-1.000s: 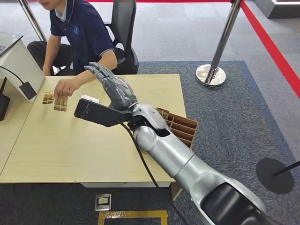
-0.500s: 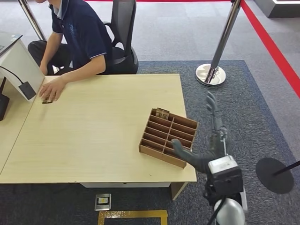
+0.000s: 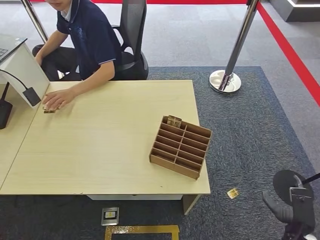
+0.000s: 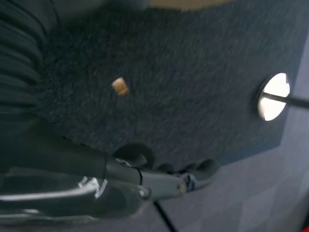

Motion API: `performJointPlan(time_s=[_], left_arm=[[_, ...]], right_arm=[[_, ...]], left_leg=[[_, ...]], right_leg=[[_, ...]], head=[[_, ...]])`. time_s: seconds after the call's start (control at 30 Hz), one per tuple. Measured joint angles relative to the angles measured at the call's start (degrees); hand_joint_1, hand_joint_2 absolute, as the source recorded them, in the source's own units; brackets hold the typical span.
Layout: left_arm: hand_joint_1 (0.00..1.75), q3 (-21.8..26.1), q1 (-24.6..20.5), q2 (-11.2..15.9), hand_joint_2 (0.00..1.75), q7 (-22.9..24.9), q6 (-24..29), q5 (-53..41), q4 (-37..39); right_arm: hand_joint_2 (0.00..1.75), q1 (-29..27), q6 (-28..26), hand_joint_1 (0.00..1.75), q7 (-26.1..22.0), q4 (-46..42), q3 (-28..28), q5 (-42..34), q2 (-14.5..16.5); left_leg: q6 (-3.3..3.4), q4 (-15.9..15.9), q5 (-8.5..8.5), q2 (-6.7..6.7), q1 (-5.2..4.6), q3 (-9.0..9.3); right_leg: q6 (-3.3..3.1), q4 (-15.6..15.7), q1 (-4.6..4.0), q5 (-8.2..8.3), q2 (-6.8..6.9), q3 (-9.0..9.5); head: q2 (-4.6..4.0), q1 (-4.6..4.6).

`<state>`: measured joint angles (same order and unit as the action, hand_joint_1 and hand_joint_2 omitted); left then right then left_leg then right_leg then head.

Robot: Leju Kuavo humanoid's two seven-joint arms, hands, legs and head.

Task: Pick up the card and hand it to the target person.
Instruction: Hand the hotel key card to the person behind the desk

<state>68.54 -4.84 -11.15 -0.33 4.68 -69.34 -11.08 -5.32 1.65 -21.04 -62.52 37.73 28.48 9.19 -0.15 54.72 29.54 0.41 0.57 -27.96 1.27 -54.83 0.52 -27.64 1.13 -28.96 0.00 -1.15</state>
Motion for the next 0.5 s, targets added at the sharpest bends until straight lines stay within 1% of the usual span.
performJointPlan(time_s=[0.07,0.1,0.17,0.27,0.3,0.4,0.5], left_arm=[[0.0,0.37,0.11,-0.03,0.0,-0.24,0.16,0.37,0.0],[0.0,0.5,0.1,-0.03,0.0,-0.24,0.14,0.41,0.0],[0.0,0.61,-0.02,-0.04,0.0,-0.1,-0.01,0.22,0.0],[0.0,0.62,-0.07,-0.02,0.0,0.37,-0.33,-0.64,0.0],[0.0,0.62,-0.06,-0.01,0.0,0.5,-0.42,-0.9,0.0],[0.0,0.61,-0.1,0.01,0.0,0.55,-0.71,-1.39,0.0],[0.0,0.6,-0.1,0.06,0.0,0.55,-1.05,-1.58,0.0]], right_arm=[[1.75,1.83,-4.38,0.0,2.07,12.27,4.67,2.23,-1.42],[1.75,2.51,-5.33,0.0,3.57,17.16,6.24,2.87,-1.81],[1.75,3.82,-5.78,0.0,8.19,25.89,8.7,4.0,-2.19],[0.44,5.54,-6.08,0.0,18.85,35.55,10.72,6.47,-1.76],[0.0,5.95,-6.17,0.0,21.67,37.95,11.04,7.18,-1.49],[0.0,6.96,-6.11,0.0,26.72,43.09,11.43,8.9,-0.6],[0.0,7.78,-5.82,0.0,29.64,46.32,11.45,10.49,0.17]], left_leg=[[0.01,0.0,0.03,0.01,-0.07,0.0],[-0.01,0.0,0.05,0.03,-0.1,0.02],[-0.04,-0.03,0.08,0.06,-0.09,0.05],[-0.07,-0.07,0.07,0.06,-0.04,0.06],[-0.08,-0.08,0.06,0.06,-0.03,0.06],[-0.11,-0.1,0.04,0.07,-0.03,0.08],[-0.13,-0.09,0.03,0.07,-0.03,0.09]], right_leg=[[0.03,0.0,0.03,-0.02,0.01,-0.01],[0.01,0.0,0.02,-0.02,0.01,-0.03],[-0.06,-0.01,-0.01,-0.05,0.0,-0.07],[-0.15,-0.08,-0.07,-0.12,0.0,-0.09],[-0.18,-0.1,-0.08,-0.13,0.0,-0.1],[-0.22,-0.15,-0.1,-0.16,0.0,-0.11],[-0.22,-0.16,-0.09,-0.16,0.0,-0.09]], head=[[0.0,0.01],[0.0,0.03],[0.0,0.05],[0.0,0.05],[0.0,0.05],[0.0,0.05],[0.0,0.04]])
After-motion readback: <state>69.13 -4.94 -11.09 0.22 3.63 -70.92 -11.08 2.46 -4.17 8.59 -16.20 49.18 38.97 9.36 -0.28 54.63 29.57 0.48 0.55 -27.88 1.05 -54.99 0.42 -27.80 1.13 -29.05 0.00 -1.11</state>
